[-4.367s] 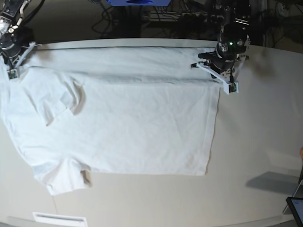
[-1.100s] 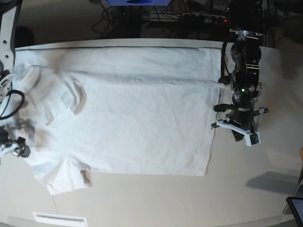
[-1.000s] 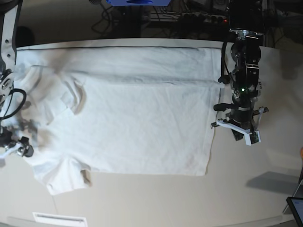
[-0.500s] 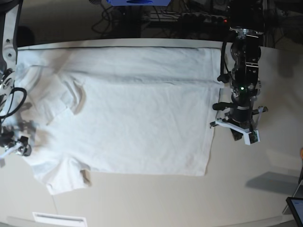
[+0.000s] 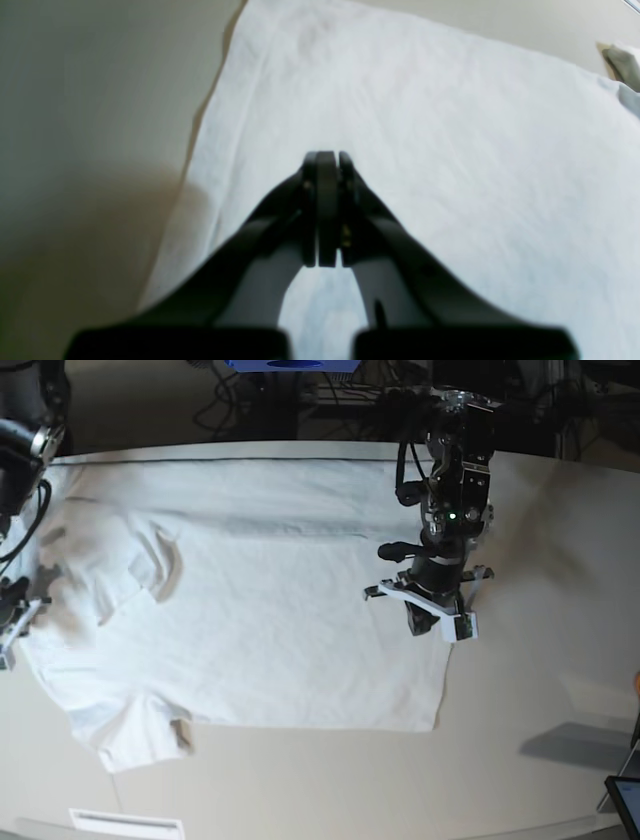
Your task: Fold the T-shirt properly
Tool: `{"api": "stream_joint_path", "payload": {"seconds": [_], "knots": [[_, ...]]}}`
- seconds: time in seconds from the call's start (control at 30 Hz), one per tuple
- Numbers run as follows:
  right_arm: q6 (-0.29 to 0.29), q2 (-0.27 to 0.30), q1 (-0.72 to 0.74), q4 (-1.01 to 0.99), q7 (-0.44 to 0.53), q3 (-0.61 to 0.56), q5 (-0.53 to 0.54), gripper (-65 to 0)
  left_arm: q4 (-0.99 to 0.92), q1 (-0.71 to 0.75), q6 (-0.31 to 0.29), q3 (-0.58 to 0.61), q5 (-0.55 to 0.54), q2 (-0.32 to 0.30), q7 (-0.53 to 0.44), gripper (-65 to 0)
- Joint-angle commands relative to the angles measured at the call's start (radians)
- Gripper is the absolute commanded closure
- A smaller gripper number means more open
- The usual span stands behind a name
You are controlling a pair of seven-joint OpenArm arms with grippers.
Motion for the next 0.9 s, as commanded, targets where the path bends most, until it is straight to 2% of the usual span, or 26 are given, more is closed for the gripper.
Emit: {"api": "stream_joint_path", "payload": {"seconds": [0.0,0.1,0.2,0.33,0.53,0.67,0.87], "knots": [[-0.012,0.017,0.006,0.073,-0.002,0.020,0.001,-0.3,0.032,-0.001,-0.008,0.023,0.003,-0.006,-0.025,0.0],[-0.012,-0.029,-0.051,0.201,-0.051,0.066,0.001,-0.3,0.046,0.022,-0.003,0.064,0.003,-0.006,-0.021,0.0],[-0.012,-0.050,-0.077,0.268,-0.118,0.072,0.001,-0.3,0.047,0.054,-0.002,0.084,0.003,-0.006,-0.021,0.0],[-0.012,-0.060,-0.116,0.308,-0.187,0.072,0.001,-0.3,0.086,0.116,0.081,0.086,0.003,-0.006,-0.019,0.0],[-0.012,-0.101,-0.186,0.371,-0.192,0.069,0.001,-0.3,0.168,0.183,0.160,0.084,-0.003,-0.029,-0.011,0.0],[-0.012,-0.121,-0.199,0.371,-0.192,0.068,0.000,-0.3,0.145,0.174,0.163,0.081,-0.006,-0.027,0.061,0.0],[-0.012,-0.155,-0.222,0.363,-0.192,0.066,0.000,-0.3,0.109,0.174,0.163,0.074,-0.008,-0.027,0.067,0.0]]}}
